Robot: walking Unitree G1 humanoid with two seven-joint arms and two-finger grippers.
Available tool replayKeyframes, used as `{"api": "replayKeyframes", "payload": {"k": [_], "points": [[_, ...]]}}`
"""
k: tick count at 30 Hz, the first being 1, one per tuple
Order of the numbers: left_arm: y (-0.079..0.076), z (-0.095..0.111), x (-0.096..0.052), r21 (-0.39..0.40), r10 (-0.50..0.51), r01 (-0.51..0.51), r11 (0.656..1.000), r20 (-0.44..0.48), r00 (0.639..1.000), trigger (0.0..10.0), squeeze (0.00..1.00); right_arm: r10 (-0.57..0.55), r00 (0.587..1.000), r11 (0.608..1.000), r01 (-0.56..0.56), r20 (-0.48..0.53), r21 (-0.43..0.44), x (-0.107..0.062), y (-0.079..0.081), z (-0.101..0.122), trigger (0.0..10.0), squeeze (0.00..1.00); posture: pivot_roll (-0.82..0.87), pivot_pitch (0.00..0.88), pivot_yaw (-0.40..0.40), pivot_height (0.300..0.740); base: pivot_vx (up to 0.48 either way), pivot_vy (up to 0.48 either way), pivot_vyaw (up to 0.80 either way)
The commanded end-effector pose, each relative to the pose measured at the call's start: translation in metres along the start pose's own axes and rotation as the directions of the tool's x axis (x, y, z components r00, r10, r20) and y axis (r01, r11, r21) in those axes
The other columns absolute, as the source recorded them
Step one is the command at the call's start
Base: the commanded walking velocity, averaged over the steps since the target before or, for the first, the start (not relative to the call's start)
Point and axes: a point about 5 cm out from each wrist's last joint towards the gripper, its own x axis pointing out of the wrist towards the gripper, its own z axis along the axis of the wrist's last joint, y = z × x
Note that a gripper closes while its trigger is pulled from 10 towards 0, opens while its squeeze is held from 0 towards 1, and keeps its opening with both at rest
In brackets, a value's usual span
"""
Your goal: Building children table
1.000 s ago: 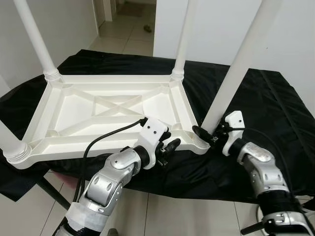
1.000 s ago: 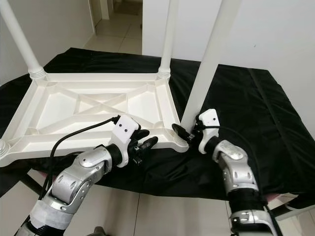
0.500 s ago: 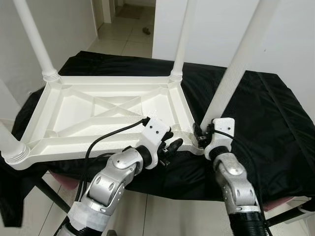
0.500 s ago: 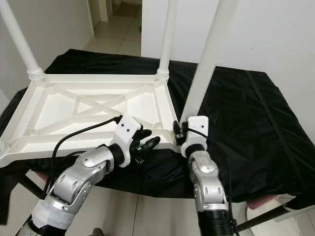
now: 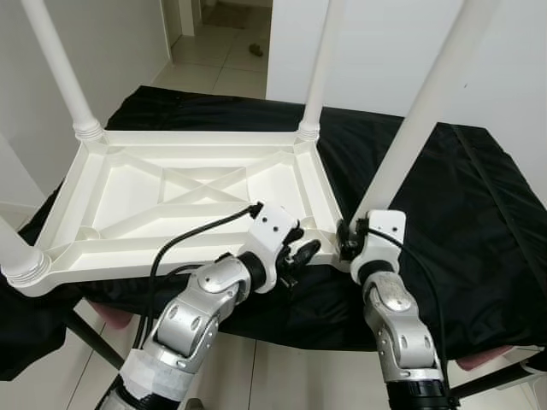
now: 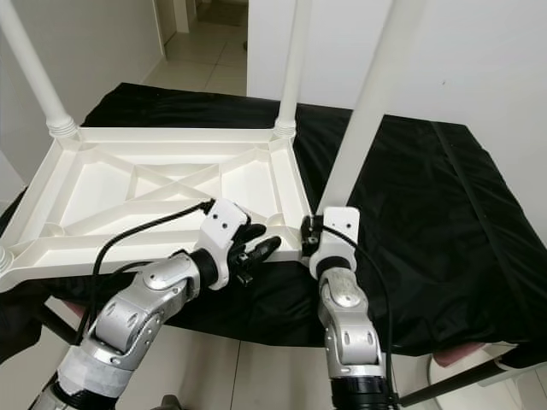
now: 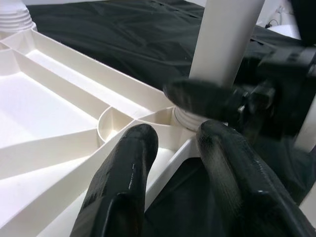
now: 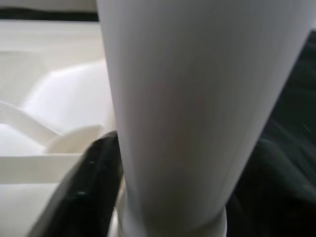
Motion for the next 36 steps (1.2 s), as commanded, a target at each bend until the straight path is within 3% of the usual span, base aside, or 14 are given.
{"api": "replayKeyframes", "payload": {"k": [1,2,5,6,7,10,12,18,19,20,21,22,29,36], "points": [[0.002,-0.001,0.001,0.013,0.012,-0.012,1.0,-0.007,1.0,10.0,0.0,0.058,0.998,0.998,-0.058,0.025,0.022,0.002,0.002,0.002,10.0,1.0,0.01,0.0,-0.044,0.74,0.0,0.0,0.0],[0.004,0.0,0.0,0.012,0.019,-0.019,1.0,-0.005,1.0,10.0,0.0,0.119,0.992,0.993,-0.119,0.044,0.004,0.001,-0.001,0.004,10.0,1.0,0.01,0.0,-0.045,0.74,0.0,0.0,0.0],[0.004,0.0,0.0,0.012,0.019,-0.019,1.0,-0.005,1.0,10.0,0.0,0.119,0.992,0.993,-0.119,0.044,0.004,0.001,-0.001,0.004,10.0,1.0,0.01,0.0,-0.045,0.74,0.0,0.0,0.0],[0.004,0.0,0.0,0.009,0.023,-0.023,1.0,-0.002,1.0,10.0,0.0,0.181,0.982,0.983,-0.181,0.051,-0.01,0.0,-0.004,0.004,10.0,0.0,0.01,0.0,-0.045,0.74,0.0,0.0,0.0],[0.004,0.001,0.0,0.009,0.023,-0.023,1.0,0.0,1.0,10.0,0.0,0.272,0.96,0.962,-0.27,0.065,-0.039,-0.002,-0.01,0.006,10.0,0.0,0.01,0.0,-0.047,0.74,0.0,0.0,0.0],[0.004,0.001,0.0,0.008,0.024,-0.024,1.0,0.002,1.0,10.0,0.0,0.332,0.94,0.943,-0.328,0.073,-0.059,-0.003,-0.014,0.007,10.0,0.0,0.01,0.0,-0.047,0.74,0.0,0.0,0.0],[0.004,0.002,0.001,0.009,0.023,-0.023,1.0,0.003,1.0,10.0,0.0,0.425,0.904,0.903,-0.418,0.052,-0.102,-0.001,-0.021,0.005,10.0,0.0,0.0,0.0,-0.043,0.74,0.0,0.0,0.0],[0.004,0.002,0.001,0.009,0.025,-0.025,1.0,0.004,1.0,10.0,0.0,0.482,0.876,0.87,-0.477,0.006,-0.123,0.004,-0.026,0.0,10.0,0.0,0.0,0.0,-0.04,0.74,0.0,0.0,0.0],[0.005,0.003,0.001,0.007,0.027,-0.027,1.0,0.007,1.0,10.0,0.0,0.523,0.852,0.844,-0.522,-0.024,-0.123,0.008,-0.027,-0.005,5.1,0.0,0.0,0.0,-0.034,0.74,0.0,0.0,0.0],[0.005,0.003,0.001,0.007,0.027,-0.027,1.0,0.007,1.0,10.0,0.0,0.523,0.852,0.844,-0.522,-0.024,-0.123,0.008,-0.027,-0.005,5.1,0.0,0.0,0.0,-0.034,0.74,0.0,0.0,0.0],[0.005,0.003,0.001,0.006,0.028,-0.028,1.0,0.008,1.0,10.0,0.0,0.535,0.844,0.837,-0.534,-0.031,-0.119,0.009,-0.027,-0.007,3.4,0.0,0.0,0.0,-0.034,0.74,0.0,0.0,0.0],[0.005,0.003,0.001,0.007,0.026,-0.026,1.0,0.008,1.0,10.0,0.0,0.549,0.835,0.828,-0.55,-0.041,-0.111,0.01,-0.027,-0.01,0.0,0.0,0.01,0.0,-0.033,0.74,0.0,0.0,0.0],[0.006,0.004,0.0,0.012,0.023,-0.023,1.0,0.005,1.0,10.0,0.0,0.574,0.818,0.814,-0.575,-0.039,-0.084,0.011,-0.029,-0.015,0.0,0.0,0.01,0.0,-0.028,0.74,0.0,0.0,0.0],[0.007,0.004,-0.001,0.009,0.026,-0.026,1.0,0.006,1.0,10.0,0.0,0.43,0.903,0.9,-0.429,-0.009,-0.072,0.011,-0.027,-0.014,0.0,0.0,0.01,0.0,-0.034,0.74,0.0,0.0,0.0]]}}
